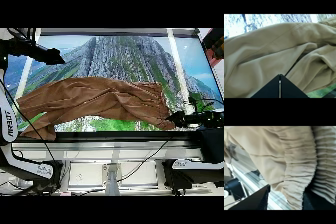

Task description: Fold the clothes and pants, and hang the long-sleeved shirts on hangers.

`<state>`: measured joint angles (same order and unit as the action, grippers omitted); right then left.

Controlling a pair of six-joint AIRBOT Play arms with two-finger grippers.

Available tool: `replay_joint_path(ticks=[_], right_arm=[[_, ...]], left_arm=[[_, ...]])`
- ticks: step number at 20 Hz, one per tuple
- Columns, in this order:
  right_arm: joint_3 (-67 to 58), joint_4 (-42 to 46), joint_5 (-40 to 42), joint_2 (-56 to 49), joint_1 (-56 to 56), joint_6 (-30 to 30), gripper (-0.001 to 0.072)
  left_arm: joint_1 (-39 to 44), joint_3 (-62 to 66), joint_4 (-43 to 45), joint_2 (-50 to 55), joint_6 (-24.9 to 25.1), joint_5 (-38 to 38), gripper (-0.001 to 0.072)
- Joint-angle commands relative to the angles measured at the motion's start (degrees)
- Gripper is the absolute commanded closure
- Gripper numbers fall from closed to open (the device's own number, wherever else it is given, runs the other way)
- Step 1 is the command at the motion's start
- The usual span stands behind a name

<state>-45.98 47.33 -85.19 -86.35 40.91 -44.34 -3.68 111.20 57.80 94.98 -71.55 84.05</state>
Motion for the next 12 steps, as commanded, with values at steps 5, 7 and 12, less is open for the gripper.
replay_joint_path(ticks=[5,7,12], right_arm=[[-15.0,14.1,-4.1,0.0,2.3,-7.6,0.0256],[-15.9,18.9,-3.1,0.0,2.3,-10.3,0.0252],[-14.8,18.8,-3.3,-2.2,2.3,-10.3,0.0215]], left_arm=[[0.0,0.0,0.0,0.0,0.0,0.0,0.0687],[0.0,0.0,0.0,0.0,0.0,0.0,0.0688],[0.3,0.0,0.0,0.0,-0.2,0.0,0.0688]])
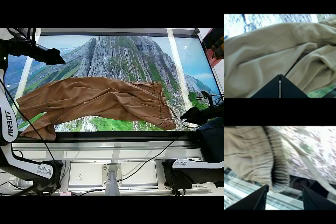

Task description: Fold the clothes and pants, and hang the long-sleeved shirts on hangers.

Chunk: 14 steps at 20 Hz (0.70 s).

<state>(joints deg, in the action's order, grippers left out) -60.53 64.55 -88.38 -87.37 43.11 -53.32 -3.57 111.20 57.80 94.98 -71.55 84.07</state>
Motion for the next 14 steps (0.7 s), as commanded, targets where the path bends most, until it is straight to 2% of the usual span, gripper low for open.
replay_joint_path(ticks=[1,14], right_arm=[[0.3,0.9,-0.2,-1.9,0.0,-1.3,0.0216],[6.5,-9.2,0.1,-9.7,-2.4,-1.7,0.0216]], left_arm=[[0.3,0.0,0.0,0.0,-0.2,0.0,0.0687],[2.2,0.0,0.0,0.0,-0.2,0.0,0.0687]])
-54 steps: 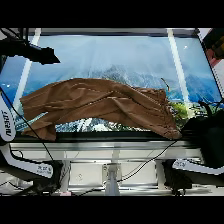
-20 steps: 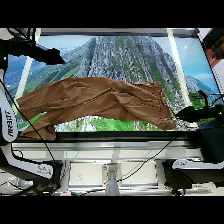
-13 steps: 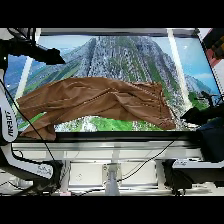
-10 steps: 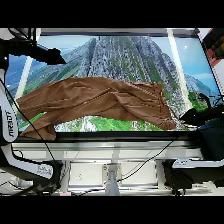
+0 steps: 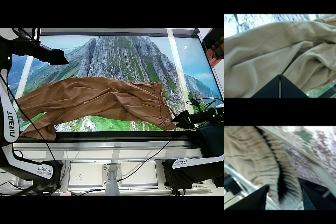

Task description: Fold the clothes and pants, and hang the long-sleeved shirts on hangers.

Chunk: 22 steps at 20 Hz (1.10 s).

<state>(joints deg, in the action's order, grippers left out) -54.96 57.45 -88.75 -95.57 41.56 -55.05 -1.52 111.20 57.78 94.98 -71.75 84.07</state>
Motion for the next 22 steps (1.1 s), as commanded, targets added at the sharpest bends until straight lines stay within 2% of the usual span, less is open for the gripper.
replay_joint_path(ticks=[1,5,6,8,9,10,11,15,17,22], right_arm=[[1.1,-2.3,0.8,-1.9,-1.4,0.0,0.0216],[1.5,-2.8,2.6,-2.1,-4.3,1.0,0.0222],[1.5,-3.3,3.3,-2.1,-5.0,2.6,0.0252],[1.5,-5.2,4.6,-2.1,-6.6,5.9,0.0343],[1.5,-6.0,4.8,-2.1,-7.4,7.1,0.0429],[1.5,-6.7,4.8,-2.1,-8.3,8.1,0.0565],[1.5,-7.5,4.8,-2.1,-9.0,8.3,0.0668],[1.4,-13.4,4.8,-2.0,-10.2,10.8,0.067],[1.3,-15.7,4.9,-2.0,-10.2,11.3,0.067],[1.3,-17.2,6.6,-2.0,-10.2,11.5,0.067]], left_arm=[[0.1,0.0,0.0,0.0,0.0,0.0,0.0687],[0.1,0.0,0.0,0.0,0.0,0.0,0.0687],[0.1,0.0,0.0,0.0,0.0,0.0,0.0687],[0.1,0.0,0.0,0.0,0.2,-0.1,0.0679],[0.1,0.0,0.1,0.0,0.2,-0.1,0.0679],[0.1,0.0,0.2,0.0,0.2,-0.4,0.0679],[0.1,0.0,0.2,0.0,0.2,-0.6,0.068],[-0.1,0.0,0.5,0.8,0.2,0.3,0.0688],[-1.3,0.0,3.3,0.7,0.2,1.1,0.0689],[-8.6,-2.3,6.1,-0.9,-0.6,5.1,0.0689]])
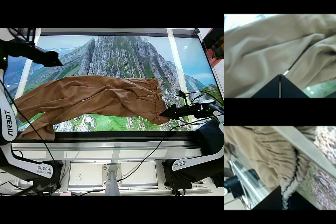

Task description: Fold the clothes and pants, and hang the long-sleeved shirts on hangers.

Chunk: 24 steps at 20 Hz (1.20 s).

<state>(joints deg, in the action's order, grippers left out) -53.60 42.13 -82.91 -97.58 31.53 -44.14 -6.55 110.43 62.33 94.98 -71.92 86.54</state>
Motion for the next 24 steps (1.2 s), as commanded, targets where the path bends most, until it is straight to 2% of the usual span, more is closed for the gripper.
replay_joint_path(ticks=[1,4,7,10,14,17,19,20,22,24], right_arm=[[0.0,-1.9,1.1,0.0,-0.1,0.8,0.067],[0.0,-2.1,2.7,0.0,-0.1,0.9,0.067],[0.0,-3.4,3.4,0.0,-0.1,0.9,0.067],[0.0,-4.1,3.5,0.0,-0.1,0.9,0.0669],[0.0,-4.0,3.5,0.0,-0.1,0.9,0.0669],[0.0,-4.1,3.5,0.0,-0.1,0.8,0.067],[0.0,-4.1,3.5,0.0,-0.1,0.8,0.067],[0.0,-4.1,3.5,0.0,-0.1,0.7,0.067],[0.0,-4.2,3.5,0.0,-0.1,0.0,0.0669],[0.0,-4.8,3.5,0.0,-0.1,-0.2,0.0669]], left_arm=[[-5.2,-3.8,1.7,-1.9,-0.2,2.7,0.069],[-9.8,-15.1,5.4,-7.5,0.0,-0.4,0.0691],[-12.4,-32.0,10.3,-17.8,0.8,-12.8,0.069],[-12.9,-47.4,10.5,-27.2,10.1,-21.5,0.0688],[-12.9,-60.3,12.3,-33.0,11.1,-20.3,0.0683],[-12.9,-63.7,14.3,-33.1,11.1,-17.7,0.0677],[-12.9,-63.7,14.2,-33.1,10.9,-15.5,0.0632],[-13.1,-63.8,14.9,-33.4,10.1,-15.6,0.0634],[-15.8,-63.8,15.7,-34.5,9.4,-16.5,0.0688],[-21.0,-63.8,15.2,-36.7,9.4,-16.5,0.0687]])
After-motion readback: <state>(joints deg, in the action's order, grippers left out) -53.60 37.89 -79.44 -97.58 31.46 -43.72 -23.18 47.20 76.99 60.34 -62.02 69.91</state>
